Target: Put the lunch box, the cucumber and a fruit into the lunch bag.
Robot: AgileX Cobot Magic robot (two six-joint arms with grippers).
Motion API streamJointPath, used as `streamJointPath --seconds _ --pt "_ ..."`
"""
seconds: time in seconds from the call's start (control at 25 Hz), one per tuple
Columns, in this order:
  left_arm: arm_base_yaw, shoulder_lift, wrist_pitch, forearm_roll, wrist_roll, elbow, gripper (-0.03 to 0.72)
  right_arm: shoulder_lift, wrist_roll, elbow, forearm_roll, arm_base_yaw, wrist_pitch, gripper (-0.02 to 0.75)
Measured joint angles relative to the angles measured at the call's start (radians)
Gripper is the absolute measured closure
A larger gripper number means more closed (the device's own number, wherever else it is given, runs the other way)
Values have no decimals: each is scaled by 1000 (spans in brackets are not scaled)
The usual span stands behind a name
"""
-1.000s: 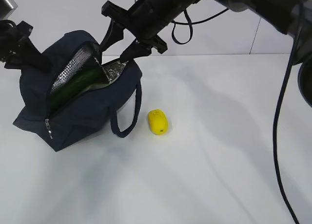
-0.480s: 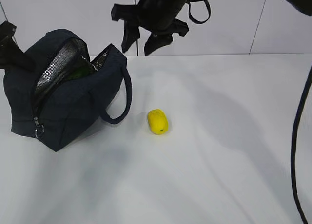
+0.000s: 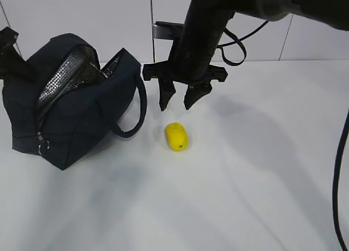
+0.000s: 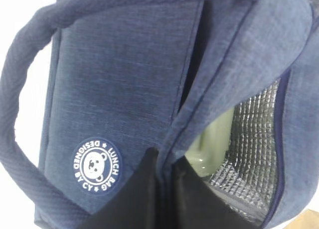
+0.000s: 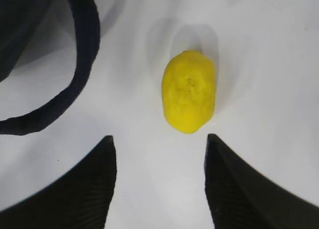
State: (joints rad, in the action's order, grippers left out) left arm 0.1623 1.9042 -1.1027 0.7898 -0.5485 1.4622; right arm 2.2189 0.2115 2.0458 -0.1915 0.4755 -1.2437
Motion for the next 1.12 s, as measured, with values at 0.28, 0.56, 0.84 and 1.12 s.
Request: streamJointPath --seconds 0.28,0.56,0.84,1.12 --pt "0 0 21 -39 21 0 692 18 4 -8 19 0 4 316" --pt "0 0 23 -51 26 0 692 103 29 -10 36 0 10 314" --pt "0 0 23 -51 26 0 692 147 33 -10 43 0 15 226" --pt "0 0 25 -57 26 0 692 170 33 -10 49 0 37 209"
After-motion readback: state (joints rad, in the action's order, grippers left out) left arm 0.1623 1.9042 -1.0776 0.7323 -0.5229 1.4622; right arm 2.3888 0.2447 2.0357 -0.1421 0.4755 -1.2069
